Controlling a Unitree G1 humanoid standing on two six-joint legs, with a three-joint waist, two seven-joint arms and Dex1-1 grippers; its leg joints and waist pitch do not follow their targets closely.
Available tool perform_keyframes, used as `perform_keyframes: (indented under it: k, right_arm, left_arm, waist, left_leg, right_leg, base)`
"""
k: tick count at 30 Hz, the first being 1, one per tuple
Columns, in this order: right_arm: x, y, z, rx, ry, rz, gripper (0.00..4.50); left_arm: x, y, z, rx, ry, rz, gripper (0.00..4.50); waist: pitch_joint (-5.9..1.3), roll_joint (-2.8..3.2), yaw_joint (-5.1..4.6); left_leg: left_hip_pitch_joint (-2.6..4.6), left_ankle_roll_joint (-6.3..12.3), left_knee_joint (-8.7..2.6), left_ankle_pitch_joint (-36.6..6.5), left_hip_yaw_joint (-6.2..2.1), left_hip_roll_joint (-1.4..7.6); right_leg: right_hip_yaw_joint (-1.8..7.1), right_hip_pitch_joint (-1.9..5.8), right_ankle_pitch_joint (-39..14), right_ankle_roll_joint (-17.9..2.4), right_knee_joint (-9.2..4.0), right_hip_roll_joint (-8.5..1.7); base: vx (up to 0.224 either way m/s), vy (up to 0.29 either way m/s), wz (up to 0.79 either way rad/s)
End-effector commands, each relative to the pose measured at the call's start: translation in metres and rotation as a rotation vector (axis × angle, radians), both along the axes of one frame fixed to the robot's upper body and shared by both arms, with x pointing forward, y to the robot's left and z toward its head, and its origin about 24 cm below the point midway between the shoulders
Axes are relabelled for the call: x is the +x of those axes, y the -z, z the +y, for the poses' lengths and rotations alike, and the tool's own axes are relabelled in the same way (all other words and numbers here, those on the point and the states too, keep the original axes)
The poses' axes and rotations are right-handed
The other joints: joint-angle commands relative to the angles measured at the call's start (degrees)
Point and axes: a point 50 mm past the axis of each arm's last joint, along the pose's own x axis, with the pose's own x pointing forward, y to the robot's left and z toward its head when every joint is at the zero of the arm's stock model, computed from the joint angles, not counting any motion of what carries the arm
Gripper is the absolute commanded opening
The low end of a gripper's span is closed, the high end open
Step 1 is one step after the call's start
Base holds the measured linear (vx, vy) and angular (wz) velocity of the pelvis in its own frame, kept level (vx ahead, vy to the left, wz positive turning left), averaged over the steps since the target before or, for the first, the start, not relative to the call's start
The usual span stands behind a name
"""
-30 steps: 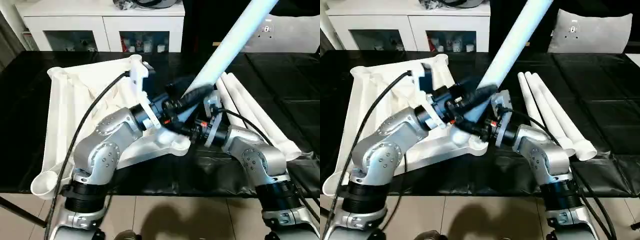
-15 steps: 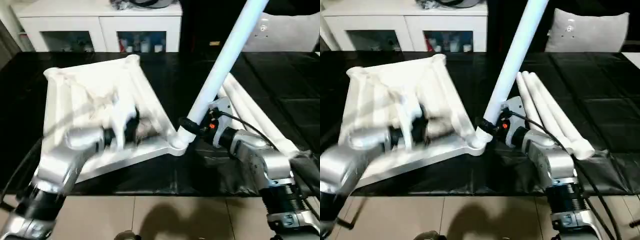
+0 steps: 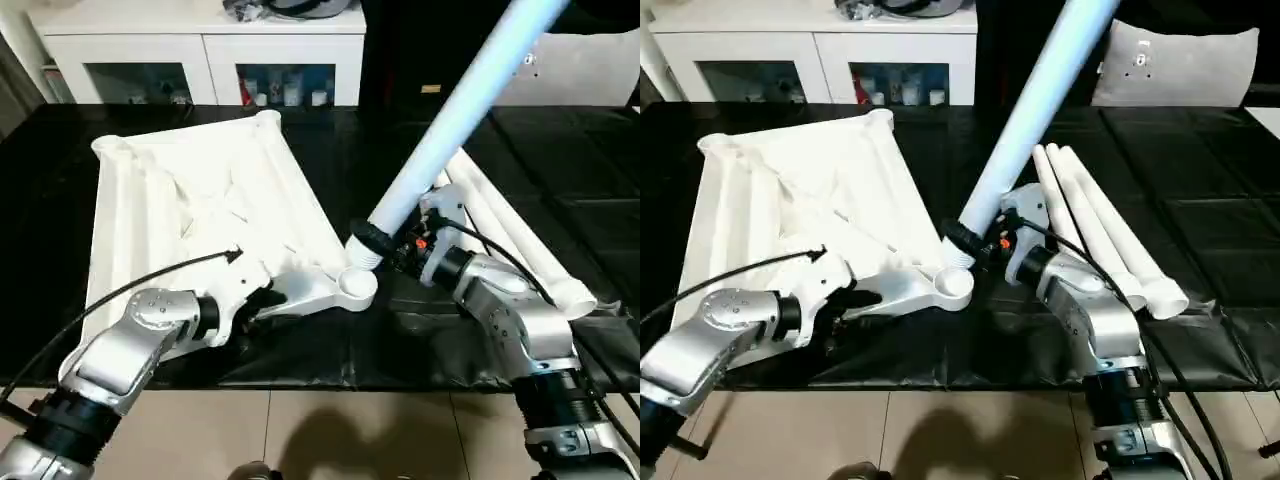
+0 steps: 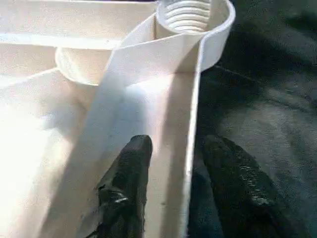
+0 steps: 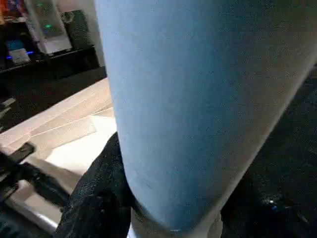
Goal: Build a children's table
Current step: Pick table leg, then insert table leg to table base
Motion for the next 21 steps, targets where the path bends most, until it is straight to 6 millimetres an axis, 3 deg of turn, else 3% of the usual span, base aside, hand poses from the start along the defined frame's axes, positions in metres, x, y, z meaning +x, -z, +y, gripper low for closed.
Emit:
perform_keyframes:
  k: [1,10,11,21]
  right_arm:
    - [-0.003,-0.005,0.002,-0.008,-0.037,-0.030,1.91]
    - [-0.004,0.001,0.004,-0.087,-0.077,-0.011,1.91]
    - [-0.004,0.002,0.004,-0.096,-0.080,-0.008,1.91]
    - [-0.008,0.005,0.006,-0.196,-0.215,0.033,1.91]
  left_arm:
    - [0.003,-0.001,0.000,0.010,0.014,-0.012,1.56]
    - [0.006,0.002,-0.004,0.015,0.096,-0.003,0.95]
    - [0.006,0.002,-0.004,0.020,0.106,0.000,0.82]
    - [0.008,0.012,0.001,0.129,0.172,0.023,0.06]
  waist:
    - [-4.00,-0.03,-0.08]
    - [-4.00,-0.01,-0.06]
    - [-4.02,0.24,-0.08]
    - [-3.85,-0.12,-0.10]
  left_leg:
    - [0.86,0.68,-4.43,-6.0,-0.47,2.88]
    - [0.84,0.31,-4.51,-6.7,-0.50,2.92]
    - [0.88,0.37,-4.45,-6.6,-0.50,2.91]
    - [0.93,0.46,-4.58,-7.9,-0.50,3.08]
  right_leg:
    - [2.46,2.57,0.8,-13.5,-3.99,-4.34]
    - [2.50,2.61,0.4,-13.7,-4.00,-4.45]
    - [2.52,2.56,0.8,-13.7,-4.02,-4.43]
    - [2.58,2.66,-1.5,-13.9,-4.23,-4.63]
  base:
    - [0.000,0.000,0.00]
    - [0.000,0.000,0.00]
    - [0.000,0.000,0.00]
    - [0.000,0.000,0.00]
